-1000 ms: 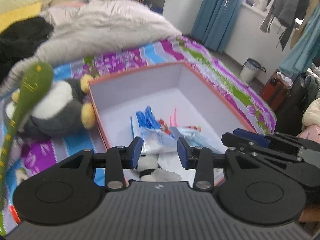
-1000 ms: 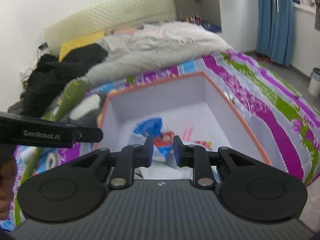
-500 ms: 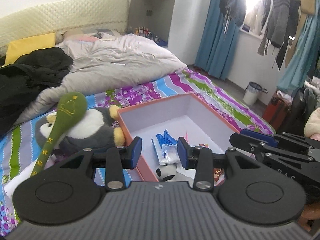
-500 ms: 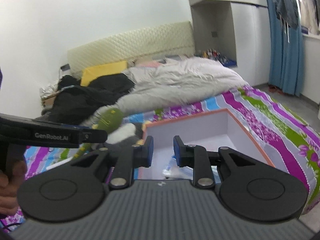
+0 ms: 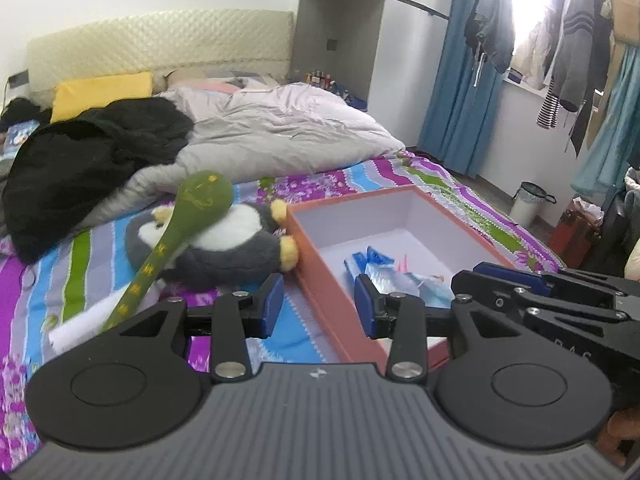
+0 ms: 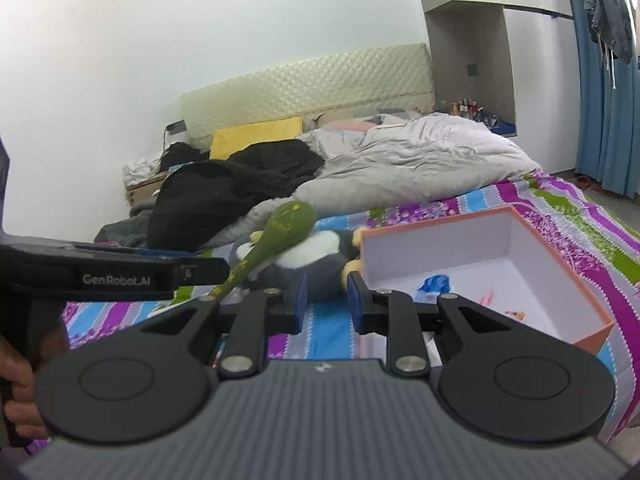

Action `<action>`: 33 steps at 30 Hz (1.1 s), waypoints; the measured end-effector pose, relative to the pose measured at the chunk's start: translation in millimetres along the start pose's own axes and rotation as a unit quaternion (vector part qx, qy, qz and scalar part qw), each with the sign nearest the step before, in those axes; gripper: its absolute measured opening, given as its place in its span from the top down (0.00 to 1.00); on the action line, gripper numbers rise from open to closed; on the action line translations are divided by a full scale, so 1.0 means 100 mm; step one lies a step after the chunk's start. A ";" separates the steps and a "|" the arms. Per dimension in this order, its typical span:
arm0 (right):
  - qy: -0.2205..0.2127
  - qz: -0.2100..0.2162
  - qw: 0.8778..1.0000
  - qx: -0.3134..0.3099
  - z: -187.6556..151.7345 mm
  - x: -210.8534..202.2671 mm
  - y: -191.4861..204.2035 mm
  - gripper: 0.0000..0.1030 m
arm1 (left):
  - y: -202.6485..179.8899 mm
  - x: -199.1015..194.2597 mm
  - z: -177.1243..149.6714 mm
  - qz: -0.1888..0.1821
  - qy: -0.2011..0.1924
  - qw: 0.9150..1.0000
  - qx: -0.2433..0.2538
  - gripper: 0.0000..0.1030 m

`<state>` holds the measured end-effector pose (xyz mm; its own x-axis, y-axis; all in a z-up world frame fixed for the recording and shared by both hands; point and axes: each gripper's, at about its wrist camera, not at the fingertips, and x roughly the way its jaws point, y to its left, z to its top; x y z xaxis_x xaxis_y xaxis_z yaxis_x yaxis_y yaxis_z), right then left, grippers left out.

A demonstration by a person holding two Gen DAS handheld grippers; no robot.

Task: Organize soft objects
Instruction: 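Withdraw both grippers from the pink box back over the bed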

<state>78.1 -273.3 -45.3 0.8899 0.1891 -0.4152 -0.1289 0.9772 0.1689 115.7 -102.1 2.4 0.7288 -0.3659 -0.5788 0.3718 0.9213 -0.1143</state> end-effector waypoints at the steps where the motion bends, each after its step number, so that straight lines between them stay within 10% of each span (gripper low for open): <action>1: 0.001 0.003 1.000 -0.001 -0.02 -0.02 0.03 0.75 | 0.03 -0.03 -0.04 -0.001 0.002 1.000 -0.004 0.56; 33: 0.098 0.044 0.993 -0.048 -0.73 0.36 0.82 0.74 | 1.14 -0.31 -1.21 0.073 0.074 0.988 -0.114 0.55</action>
<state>67.0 -179.4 -111.9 0.7723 0.2805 -0.5700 -0.2526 0.9589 0.1297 66.0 30.4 -90.9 0.6671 -0.2192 -0.7120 0.1171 0.9747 -0.1904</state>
